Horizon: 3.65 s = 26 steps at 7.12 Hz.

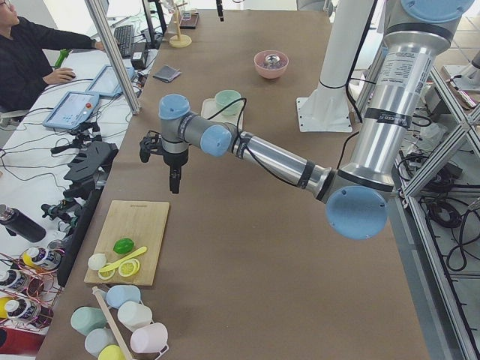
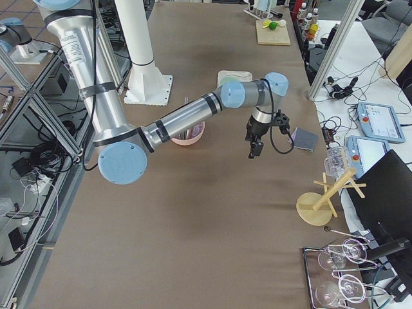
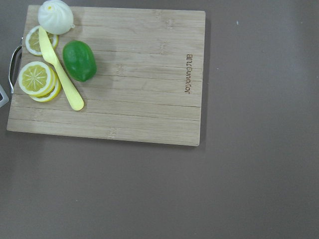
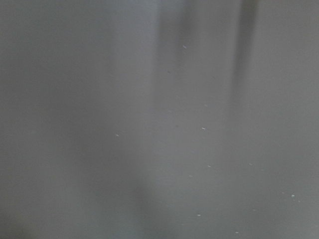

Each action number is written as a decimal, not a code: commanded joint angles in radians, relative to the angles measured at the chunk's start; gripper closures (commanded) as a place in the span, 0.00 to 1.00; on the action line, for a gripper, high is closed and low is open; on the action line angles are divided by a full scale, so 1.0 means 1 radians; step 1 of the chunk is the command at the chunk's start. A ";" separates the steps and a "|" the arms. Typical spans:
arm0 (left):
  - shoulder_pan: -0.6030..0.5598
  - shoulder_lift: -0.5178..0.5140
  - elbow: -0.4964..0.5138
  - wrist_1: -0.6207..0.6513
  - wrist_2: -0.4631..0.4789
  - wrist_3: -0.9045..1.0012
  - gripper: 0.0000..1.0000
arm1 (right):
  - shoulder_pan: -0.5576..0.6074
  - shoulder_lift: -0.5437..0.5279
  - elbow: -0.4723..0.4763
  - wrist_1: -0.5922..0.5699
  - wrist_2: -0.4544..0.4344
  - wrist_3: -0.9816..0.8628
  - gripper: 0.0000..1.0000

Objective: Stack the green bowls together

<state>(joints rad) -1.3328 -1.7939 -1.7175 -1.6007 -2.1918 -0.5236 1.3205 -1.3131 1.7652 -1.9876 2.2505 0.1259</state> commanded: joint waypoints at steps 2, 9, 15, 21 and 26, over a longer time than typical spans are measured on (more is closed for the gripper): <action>-0.077 0.077 0.027 -0.005 -0.094 0.163 0.02 | 0.120 -0.240 -0.032 0.163 0.020 -0.071 0.00; -0.172 0.126 0.134 -0.015 -0.084 0.163 0.02 | 0.181 -0.250 -0.069 0.165 0.029 -0.094 0.00; -0.204 0.148 0.127 -0.018 -0.148 0.163 0.02 | 0.184 -0.232 -0.067 0.162 0.061 -0.083 0.00; -0.203 0.103 0.150 -0.019 -0.149 0.162 0.02 | 0.187 -0.199 -0.075 0.161 0.063 -0.080 0.00; -0.203 0.105 0.148 -0.016 -0.149 0.162 0.02 | 0.187 -0.193 -0.066 0.155 0.064 -0.078 0.00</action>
<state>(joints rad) -1.5355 -1.6896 -1.5699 -1.6169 -2.3421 -0.3620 1.5079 -1.5068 1.6987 -1.8329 2.3143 0.0475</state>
